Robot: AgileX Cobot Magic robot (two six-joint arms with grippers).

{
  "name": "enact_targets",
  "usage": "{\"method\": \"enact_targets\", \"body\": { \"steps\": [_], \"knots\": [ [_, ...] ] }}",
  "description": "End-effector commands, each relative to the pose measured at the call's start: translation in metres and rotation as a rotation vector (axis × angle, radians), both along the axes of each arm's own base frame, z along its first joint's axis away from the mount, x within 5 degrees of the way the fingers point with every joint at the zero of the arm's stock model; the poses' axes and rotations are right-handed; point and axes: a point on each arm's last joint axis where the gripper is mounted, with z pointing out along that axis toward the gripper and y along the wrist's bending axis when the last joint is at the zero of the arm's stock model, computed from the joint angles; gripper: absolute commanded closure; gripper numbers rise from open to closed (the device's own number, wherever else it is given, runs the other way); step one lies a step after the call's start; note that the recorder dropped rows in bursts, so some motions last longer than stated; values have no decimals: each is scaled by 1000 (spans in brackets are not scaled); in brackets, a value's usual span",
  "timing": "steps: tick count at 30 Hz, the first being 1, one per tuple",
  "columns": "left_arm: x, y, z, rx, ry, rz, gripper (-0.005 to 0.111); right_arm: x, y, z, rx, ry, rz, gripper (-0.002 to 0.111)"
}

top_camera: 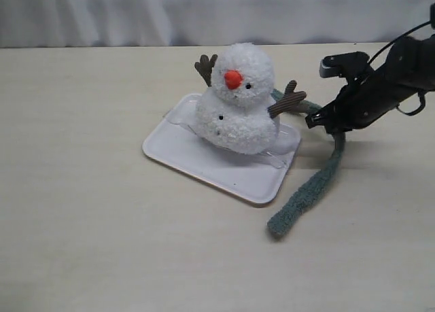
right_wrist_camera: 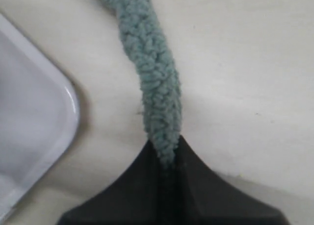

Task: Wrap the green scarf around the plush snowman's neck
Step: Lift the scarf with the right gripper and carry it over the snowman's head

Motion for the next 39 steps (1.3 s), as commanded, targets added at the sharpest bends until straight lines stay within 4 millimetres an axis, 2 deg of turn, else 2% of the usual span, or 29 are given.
{"method": "enact_targets", "body": {
  "steps": [1,6,12,18,24,27,29,34,39],
  "knots": [
    [0,0,1,2,-12,3,107,-10,-1,57,-40,-107,29,104],
    [0,0,1,2,-12,3,107,-32,5,130,-12,-292,14,104],
    [0,0,1,2,-12,3,107,-78,30,209,4,-532,111,104],
    [0,0,1,2,-12,3,107,-127,64,270,65,-634,259,104],
    [0,0,1,2,-12,3,107,-149,101,314,43,-693,371,104],
    [0,0,1,2,-12,3,107,-144,117,317,-53,-725,385,104],
    [0,0,1,2,-12,3,107,-136,127,310,-139,-711,408,104],
    [0,0,1,2,-12,3,107,-109,155,273,-330,-641,490,104],
    [0,0,1,2,-12,3,107,-71,176,226,-515,-595,567,104]
  ]
}}
